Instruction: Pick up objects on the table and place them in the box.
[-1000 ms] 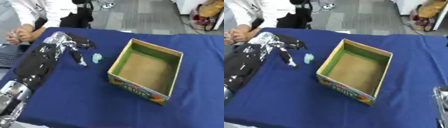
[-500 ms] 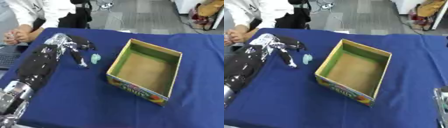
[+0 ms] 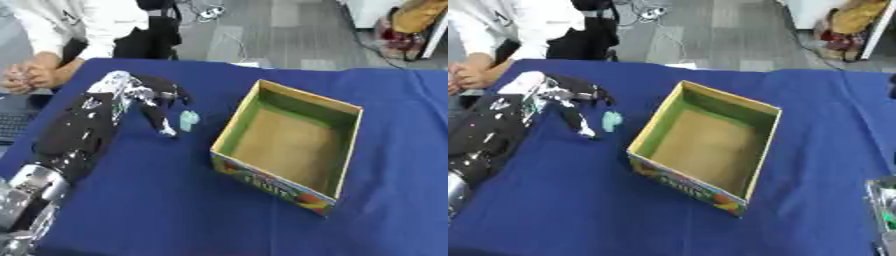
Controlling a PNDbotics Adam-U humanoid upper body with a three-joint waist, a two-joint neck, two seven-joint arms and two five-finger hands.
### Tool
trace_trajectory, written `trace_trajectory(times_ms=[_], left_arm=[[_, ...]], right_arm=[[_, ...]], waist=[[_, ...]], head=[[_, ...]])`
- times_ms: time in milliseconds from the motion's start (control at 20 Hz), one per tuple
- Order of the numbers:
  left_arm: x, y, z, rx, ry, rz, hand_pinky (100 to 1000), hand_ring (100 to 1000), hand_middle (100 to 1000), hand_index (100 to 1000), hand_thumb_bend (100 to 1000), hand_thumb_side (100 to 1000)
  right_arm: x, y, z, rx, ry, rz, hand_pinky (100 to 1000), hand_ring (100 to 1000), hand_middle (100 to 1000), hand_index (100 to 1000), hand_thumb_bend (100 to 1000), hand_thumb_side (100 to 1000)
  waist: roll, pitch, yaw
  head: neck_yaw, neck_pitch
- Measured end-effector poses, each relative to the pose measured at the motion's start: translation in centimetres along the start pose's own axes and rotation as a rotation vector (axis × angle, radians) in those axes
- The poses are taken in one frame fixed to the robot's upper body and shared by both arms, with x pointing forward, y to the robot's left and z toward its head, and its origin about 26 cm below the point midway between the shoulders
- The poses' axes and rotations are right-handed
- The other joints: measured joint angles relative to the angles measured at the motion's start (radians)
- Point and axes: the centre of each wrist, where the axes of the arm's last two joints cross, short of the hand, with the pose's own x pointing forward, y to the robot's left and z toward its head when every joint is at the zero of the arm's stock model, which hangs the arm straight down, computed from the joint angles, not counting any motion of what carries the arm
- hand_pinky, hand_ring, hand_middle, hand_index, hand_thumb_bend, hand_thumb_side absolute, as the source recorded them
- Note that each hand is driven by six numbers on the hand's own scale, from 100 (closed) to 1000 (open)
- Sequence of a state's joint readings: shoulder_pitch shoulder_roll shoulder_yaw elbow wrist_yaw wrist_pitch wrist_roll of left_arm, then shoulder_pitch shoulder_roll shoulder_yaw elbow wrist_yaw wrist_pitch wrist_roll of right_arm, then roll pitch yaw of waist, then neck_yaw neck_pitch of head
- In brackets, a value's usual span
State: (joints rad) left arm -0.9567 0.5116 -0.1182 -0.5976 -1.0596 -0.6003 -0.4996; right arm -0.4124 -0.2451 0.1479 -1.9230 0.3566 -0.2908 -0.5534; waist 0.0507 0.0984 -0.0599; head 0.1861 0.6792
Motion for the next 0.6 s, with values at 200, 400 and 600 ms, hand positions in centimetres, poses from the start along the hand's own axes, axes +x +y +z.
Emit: trace_trajectory(times_ms=[200,400,600], left_arm=[[-0.14,-0.11,0.01,-0.001,0.004,0.037,533,587,814,962,686,508],[-0.13,0.10,0.00,0.001,0.006,0.052,521,584,821,962,674,497],[-0.15,0.18,0.03,0.000,0.010,0.057,520,592,828,963,665,494]], right_arm=[[0.00,0.00,0.00,0.000,0.001,-0.002,179,323,437,514,100,823],[0.02,0.00,-0.01,0.000,0.001,-0.002,179,322,437,514,100,823],[0.11,0.01,-0.11,-0.002,-0.003,-0.004,178,321,436,514,100,824]], waist=[[0.000,0.005,-0.002],[0.000,0.006,-0.006],[0.001,0.012,-0.013]], head=[[0.000,-0.004],[0.002,-0.012],[0.009,-0.012]])
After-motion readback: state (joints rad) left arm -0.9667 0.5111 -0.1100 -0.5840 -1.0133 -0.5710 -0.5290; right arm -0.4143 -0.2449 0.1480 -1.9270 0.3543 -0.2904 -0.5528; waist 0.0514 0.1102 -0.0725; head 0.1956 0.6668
